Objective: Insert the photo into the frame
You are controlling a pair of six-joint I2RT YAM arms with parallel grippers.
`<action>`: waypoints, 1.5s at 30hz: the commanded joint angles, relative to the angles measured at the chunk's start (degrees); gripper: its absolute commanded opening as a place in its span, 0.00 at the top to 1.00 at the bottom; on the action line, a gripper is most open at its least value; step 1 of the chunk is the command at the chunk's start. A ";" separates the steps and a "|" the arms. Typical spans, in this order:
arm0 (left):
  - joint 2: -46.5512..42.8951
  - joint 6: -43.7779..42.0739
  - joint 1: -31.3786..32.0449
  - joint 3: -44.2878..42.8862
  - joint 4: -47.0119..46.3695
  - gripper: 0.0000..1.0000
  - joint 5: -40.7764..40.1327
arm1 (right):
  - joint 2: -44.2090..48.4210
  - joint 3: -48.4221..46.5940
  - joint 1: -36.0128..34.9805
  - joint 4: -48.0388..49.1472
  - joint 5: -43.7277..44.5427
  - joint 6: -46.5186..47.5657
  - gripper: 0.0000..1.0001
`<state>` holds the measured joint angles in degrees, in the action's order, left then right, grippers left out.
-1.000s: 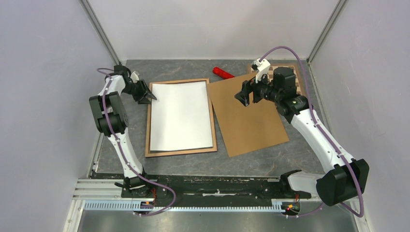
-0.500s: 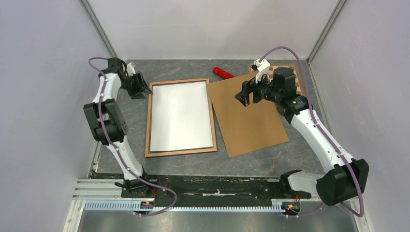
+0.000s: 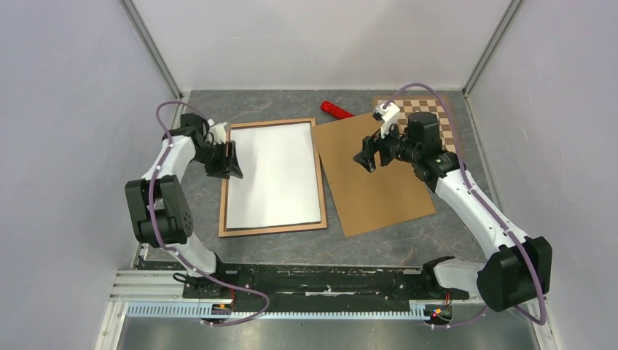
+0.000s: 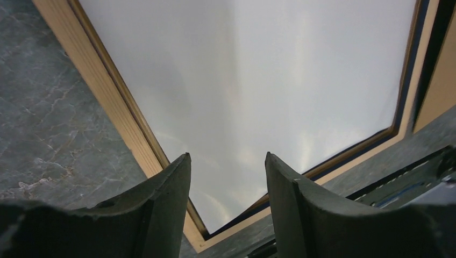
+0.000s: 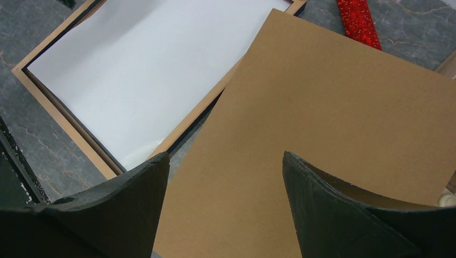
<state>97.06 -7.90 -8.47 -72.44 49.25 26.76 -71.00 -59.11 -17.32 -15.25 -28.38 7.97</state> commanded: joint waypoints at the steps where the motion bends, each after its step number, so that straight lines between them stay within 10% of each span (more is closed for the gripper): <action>1: -5.73 -15.06 1.26 5.17 1.10 0.40 -1.67 | 1.38 2.29 0.36 4.24 -2.94 3.14 0.20; 32: -8.01 -24.69 6.93 19.80 -2.23 0.40 -15.32 | 2.83 7.98 0.96 7.67 -2.96 3.55 0.21; 45: -11.53 -23.00 7.59 16.52 1.39 0.40 -7.56 | 3.10 8.31 1.37 7.86 -2.73 3.37 0.21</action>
<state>89.19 -31.31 -1.41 -53.17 49.12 13.28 -69.67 -51.09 -16.25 -9.91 -30.39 11.42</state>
